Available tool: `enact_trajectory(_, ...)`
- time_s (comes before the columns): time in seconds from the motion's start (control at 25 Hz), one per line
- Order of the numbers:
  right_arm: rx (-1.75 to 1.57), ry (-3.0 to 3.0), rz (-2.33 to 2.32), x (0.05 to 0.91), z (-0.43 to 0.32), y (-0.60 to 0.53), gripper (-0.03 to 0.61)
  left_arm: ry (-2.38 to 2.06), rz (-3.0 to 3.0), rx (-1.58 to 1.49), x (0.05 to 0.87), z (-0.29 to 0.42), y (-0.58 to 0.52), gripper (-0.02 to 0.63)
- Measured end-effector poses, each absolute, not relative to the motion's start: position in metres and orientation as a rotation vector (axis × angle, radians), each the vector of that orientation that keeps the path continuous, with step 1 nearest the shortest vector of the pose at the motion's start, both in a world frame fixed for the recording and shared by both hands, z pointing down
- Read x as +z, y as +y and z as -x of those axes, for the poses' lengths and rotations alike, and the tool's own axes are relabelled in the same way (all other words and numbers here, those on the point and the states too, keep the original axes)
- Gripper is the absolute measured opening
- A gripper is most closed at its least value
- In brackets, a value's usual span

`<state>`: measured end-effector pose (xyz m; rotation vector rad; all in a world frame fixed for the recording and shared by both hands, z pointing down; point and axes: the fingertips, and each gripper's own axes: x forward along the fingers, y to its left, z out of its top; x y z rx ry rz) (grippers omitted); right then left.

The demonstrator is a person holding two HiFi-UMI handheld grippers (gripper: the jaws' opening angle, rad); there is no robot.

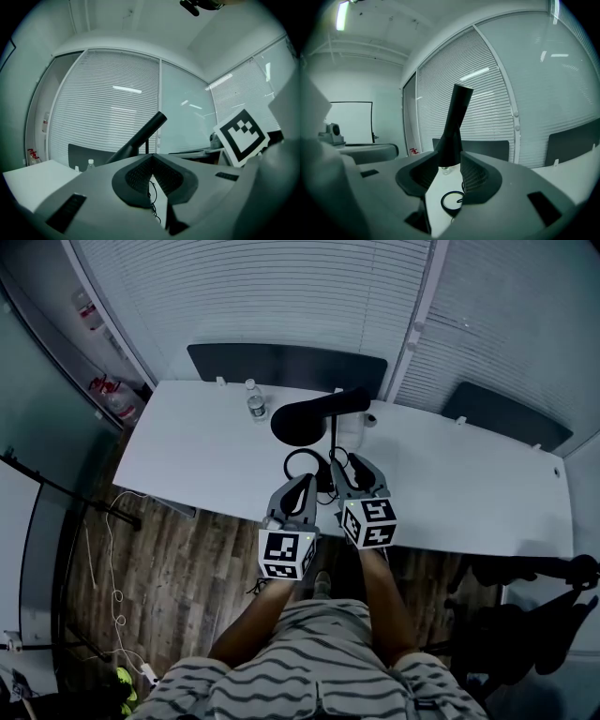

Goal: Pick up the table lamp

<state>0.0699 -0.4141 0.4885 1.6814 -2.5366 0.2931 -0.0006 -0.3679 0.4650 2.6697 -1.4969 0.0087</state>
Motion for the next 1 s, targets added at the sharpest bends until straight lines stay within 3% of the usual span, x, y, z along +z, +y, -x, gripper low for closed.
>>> enact_trajectory(1.0,0.271,-2.538,-1.508,0.545,-0.070,-0.502,0.137,-1.548,-2.643,0.105,0.477,0.001,-0.383,0.005)
